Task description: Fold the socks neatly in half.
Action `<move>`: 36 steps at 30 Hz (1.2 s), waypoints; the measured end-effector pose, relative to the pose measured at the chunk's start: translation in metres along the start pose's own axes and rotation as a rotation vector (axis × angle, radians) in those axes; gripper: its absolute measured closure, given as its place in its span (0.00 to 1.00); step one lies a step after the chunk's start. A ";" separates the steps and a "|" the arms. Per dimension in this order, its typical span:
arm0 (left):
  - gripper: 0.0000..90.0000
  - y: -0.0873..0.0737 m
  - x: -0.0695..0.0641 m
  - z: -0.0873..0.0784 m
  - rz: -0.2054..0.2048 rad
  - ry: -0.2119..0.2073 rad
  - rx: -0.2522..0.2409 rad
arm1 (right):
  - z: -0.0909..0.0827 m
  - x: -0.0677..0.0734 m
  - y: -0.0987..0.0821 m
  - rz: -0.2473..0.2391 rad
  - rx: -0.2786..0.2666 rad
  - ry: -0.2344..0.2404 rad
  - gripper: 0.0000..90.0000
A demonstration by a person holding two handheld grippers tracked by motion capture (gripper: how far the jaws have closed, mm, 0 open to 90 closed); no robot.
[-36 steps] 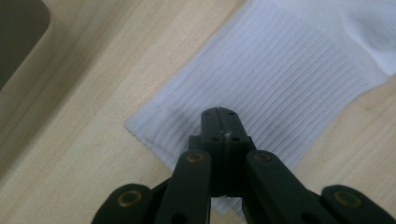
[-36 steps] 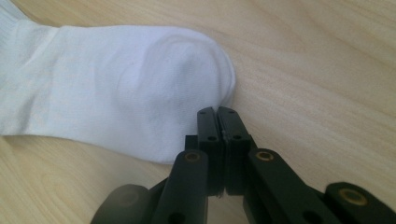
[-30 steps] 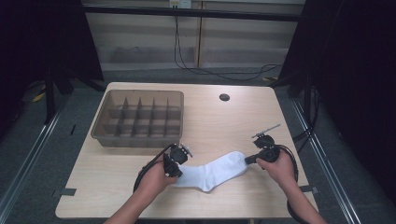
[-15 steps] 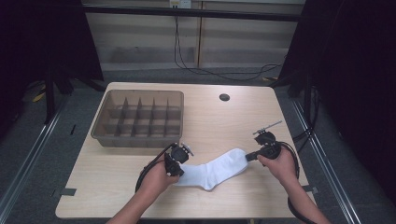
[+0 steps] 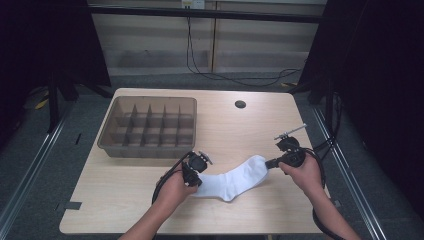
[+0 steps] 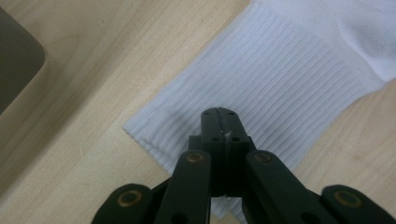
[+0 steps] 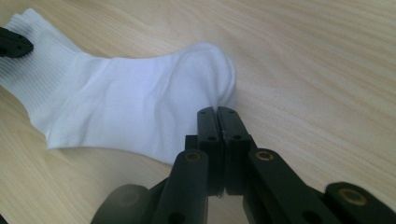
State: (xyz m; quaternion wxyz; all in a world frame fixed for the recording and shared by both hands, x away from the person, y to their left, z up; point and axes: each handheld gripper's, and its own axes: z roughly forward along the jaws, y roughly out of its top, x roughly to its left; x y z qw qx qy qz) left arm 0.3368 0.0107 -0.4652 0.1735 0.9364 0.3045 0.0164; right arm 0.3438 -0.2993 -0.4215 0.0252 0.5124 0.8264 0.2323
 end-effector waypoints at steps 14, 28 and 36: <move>1.00 0.007 -0.006 0.002 -0.002 0.000 0.002 | -0.010 0.014 0.011 -0.038 -0.001 0.011 0.99; 1.00 0.009 -0.007 0.003 0.002 -0.007 0.005 | -0.002 -0.006 0.002 0.015 0.032 -0.034 1.00; 1.00 0.011 -0.008 0.003 0.013 -0.001 0.017 | 0.011 -0.022 -0.012 0.060 0.045 -0.070 0.87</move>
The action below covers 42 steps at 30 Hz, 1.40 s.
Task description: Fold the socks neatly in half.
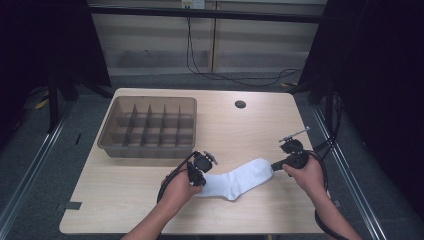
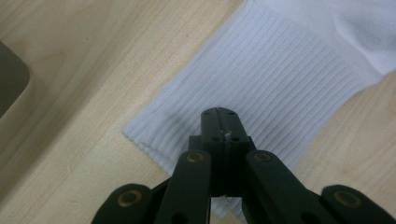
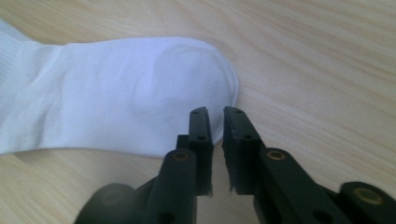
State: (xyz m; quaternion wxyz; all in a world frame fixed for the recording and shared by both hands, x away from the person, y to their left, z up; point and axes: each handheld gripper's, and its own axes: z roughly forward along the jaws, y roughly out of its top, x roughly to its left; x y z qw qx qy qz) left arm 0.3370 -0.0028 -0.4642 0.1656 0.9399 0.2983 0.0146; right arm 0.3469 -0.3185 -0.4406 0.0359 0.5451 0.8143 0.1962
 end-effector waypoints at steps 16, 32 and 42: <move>1.00 0.000 -0.002 0.001 0.012 0.007 0.004 | 0.031 0.006 0.011 -0.007 0.044 -0.040 0.75; 1.00 0.003 -0.003 0.001 0.012 0.011 0.008 | 0.010 0.011 0.011 0.003 0.021 -0.008 0.90; 1.00 0.008 -0.004 0.002 0.010 0.009 0.014 | -0.006 0.023 0.019 -0.006 -0.003 0.015 0.90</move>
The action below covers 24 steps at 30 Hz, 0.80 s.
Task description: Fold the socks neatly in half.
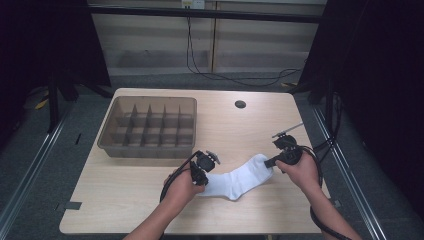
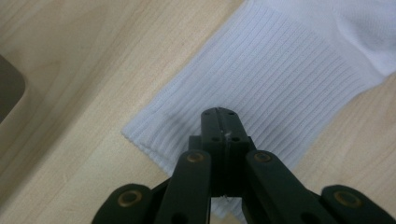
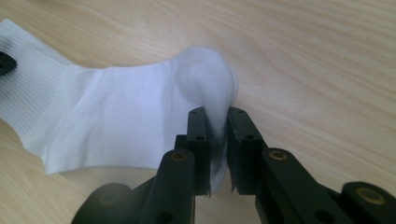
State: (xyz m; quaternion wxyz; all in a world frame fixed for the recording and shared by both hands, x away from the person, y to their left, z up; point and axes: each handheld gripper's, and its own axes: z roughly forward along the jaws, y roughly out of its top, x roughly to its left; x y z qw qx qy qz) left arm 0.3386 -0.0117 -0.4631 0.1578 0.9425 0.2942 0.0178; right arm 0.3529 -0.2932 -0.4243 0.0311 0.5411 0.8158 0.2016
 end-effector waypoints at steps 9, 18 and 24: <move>1.00 0.014 -0.009 0.004 0.019 -0.007 -0.009 | -0.011 0.014 0.009 -0.052 -0.014 0.007 0.90; 1.00 0.019 -0.010 -0.006 0.015 -0.015 -0.035 | -0.025 0.020 0.011 -0.079 -0.032 0.001 0.90; 1.00 0.008 0.000 -0.019 0.008 0.003 -0.028 | -0.023 0.017 0.010 -0.075 -0.034 -0.008 0.90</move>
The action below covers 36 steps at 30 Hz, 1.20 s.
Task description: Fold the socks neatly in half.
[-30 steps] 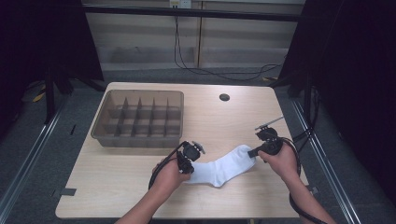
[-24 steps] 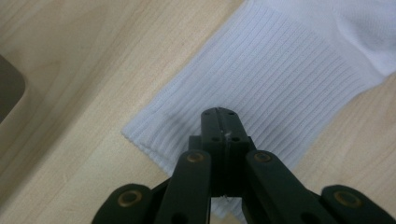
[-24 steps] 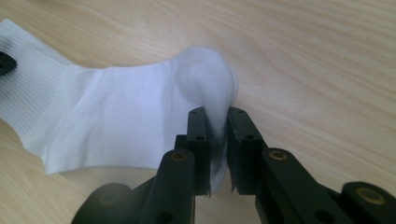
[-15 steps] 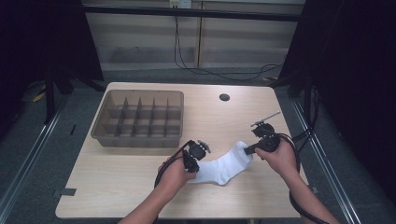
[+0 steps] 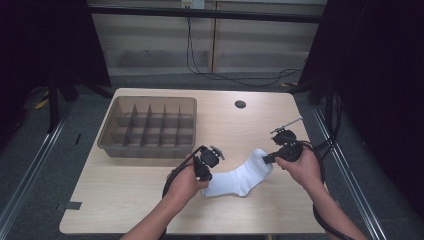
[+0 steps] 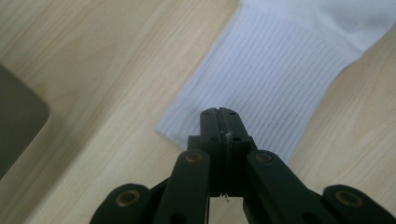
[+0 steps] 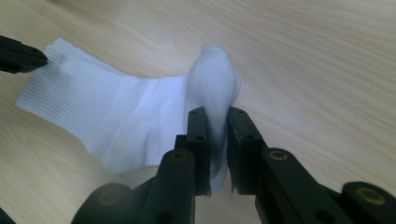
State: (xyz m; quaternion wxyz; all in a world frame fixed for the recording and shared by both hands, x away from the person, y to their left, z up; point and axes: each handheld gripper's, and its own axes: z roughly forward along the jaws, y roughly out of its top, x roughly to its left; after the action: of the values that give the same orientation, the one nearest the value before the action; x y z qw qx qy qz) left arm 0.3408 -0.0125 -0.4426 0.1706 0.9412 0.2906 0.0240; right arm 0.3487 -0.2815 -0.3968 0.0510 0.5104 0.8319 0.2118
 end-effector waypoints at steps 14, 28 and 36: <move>1.00 -0.017 0.006 0.010 -0.026 -0.027 0.011 | 0.000 0.007 0.003 -0.016 0.007 0.001 0.90; 1.00 -0.010 -0.002 0.016 -0.035 -0.033 -0.006 | -0.007 0.022 0.012 -0.040 -0.001 0.035 0.90; 1.00 0.001 -0.011 0.021 -0.024 -0.043 -0.015 | -0.005 0.029 0.015 -0.053 0.008 0.052 0.90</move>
State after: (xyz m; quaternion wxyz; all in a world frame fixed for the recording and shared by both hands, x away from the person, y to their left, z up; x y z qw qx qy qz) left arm 0.3353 -0.0252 -0.4612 0.1842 0.9366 0.2981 0.0037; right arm 0.3460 -0.2522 -0.3829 0.0328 0.4827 0.8470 0.2201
